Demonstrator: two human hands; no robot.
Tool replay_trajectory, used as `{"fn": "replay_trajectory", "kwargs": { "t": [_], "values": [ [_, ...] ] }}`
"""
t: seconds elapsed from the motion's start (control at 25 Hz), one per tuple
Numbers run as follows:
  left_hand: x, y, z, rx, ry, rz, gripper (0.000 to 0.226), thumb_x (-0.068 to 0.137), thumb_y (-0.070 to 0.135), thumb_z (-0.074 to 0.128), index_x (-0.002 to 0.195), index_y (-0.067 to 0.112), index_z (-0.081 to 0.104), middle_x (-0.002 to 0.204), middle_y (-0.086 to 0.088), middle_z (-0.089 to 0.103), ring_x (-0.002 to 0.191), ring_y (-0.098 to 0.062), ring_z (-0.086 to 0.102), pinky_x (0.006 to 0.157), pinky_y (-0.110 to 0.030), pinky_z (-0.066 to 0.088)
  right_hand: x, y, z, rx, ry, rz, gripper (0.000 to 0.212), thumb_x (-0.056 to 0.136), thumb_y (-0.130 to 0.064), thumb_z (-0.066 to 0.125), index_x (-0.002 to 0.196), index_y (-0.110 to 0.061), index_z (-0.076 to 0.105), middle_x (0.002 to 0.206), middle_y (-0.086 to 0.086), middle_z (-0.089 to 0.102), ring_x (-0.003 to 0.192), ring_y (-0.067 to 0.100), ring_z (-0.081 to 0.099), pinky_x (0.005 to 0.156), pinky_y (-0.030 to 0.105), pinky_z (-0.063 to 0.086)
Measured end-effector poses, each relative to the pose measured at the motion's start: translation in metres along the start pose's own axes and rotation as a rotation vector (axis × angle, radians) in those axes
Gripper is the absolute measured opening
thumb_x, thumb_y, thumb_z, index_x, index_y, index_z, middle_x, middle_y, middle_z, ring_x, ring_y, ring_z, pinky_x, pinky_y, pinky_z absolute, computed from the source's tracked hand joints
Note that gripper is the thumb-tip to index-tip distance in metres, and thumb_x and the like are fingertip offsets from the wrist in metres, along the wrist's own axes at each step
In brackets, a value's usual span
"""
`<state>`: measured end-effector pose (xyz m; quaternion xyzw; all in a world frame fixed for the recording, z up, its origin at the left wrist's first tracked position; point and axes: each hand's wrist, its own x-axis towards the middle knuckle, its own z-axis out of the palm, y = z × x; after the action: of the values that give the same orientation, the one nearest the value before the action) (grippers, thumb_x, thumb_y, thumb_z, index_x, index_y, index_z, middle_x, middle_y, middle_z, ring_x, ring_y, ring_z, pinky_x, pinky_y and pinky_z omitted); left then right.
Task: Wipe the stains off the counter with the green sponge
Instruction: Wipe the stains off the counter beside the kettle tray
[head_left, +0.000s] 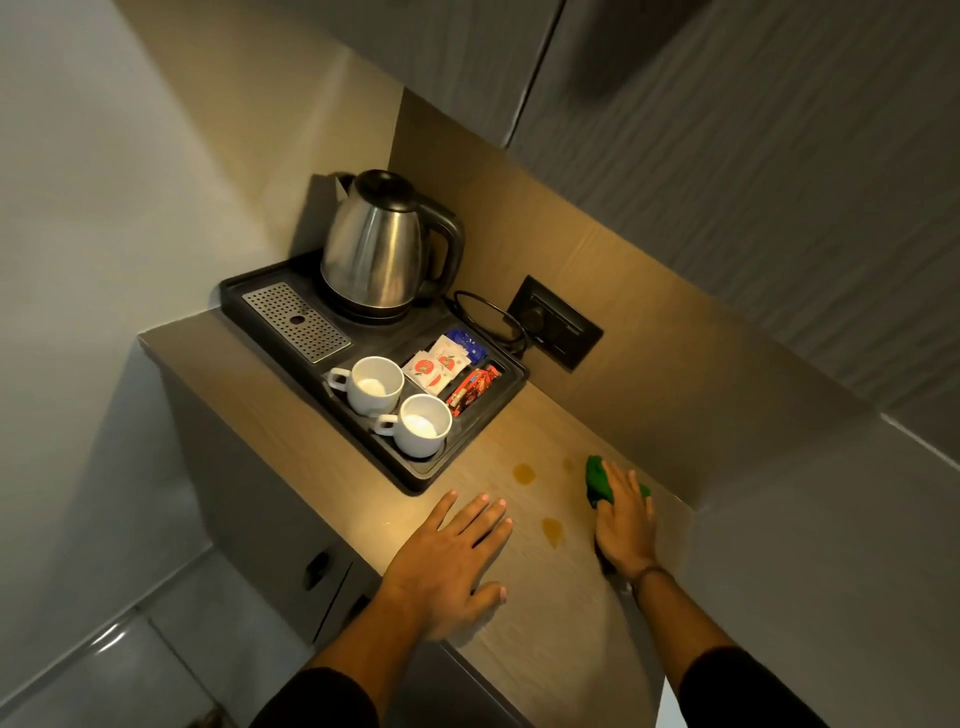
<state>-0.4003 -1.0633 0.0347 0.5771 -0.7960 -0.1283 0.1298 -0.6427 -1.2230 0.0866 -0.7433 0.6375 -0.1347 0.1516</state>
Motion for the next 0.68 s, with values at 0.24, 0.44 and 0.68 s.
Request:
{"fn": "replay_trajectory", "kwargs": {
  "t": [0.24,0.44,0.68],
  "values": [
    [0.001,-0.001,0.002,-0.016,0.008,0.000,0.078,0.103,0.067,0.027,0.165,0.025,0.006,0.176,0.000,-0.003,0.159,-0.017,-0.013,0.128,-0.057,-0.004,-0.030,-0.006,0.017,0.029,-0.152,-0.307,0.068,0.088,-0.011,0.042,0.153,-0.030,0.036,0.165,-0.005,0.027,0.156,0.021,0.011,0.126,0.052,0.001],
    [0.001,0.001,0.000,-0.022,-0.007,0.000,0.078,0.103,0.067,0.029,0.165,0.025,0.006,0.176,0.000,-0.003,0.159,-0.018,-0.013,0.128,-0.057,-0.003,0.011,-0.016,0.012,0.031,-0.056,-0.107,0.066,0.091,-0.003,0.046,0.153,-0.022,0.037,0.164,-0.003,0.028,0.156,0.027,0.014,0.125,0.057,0.003],
    [0.000,0.002,-0.002,0.003,0.000,0.004,0.078,0.104,0.064,0.030,0.165,0.022,0.007,0.176,-0.003,-0.001,0.159,-0.020,-0.010,0.129,-0.058,0.000,-0.040,-0.021,0.033,0.009,-0.214,-0.447,0.073,0.090,-0.009,0.042,0.156,-0.037,0.028,0.167,-0.008,0.025,0.157,0.013,0.005,0.126,0.050,-0.003]
  ]
}}
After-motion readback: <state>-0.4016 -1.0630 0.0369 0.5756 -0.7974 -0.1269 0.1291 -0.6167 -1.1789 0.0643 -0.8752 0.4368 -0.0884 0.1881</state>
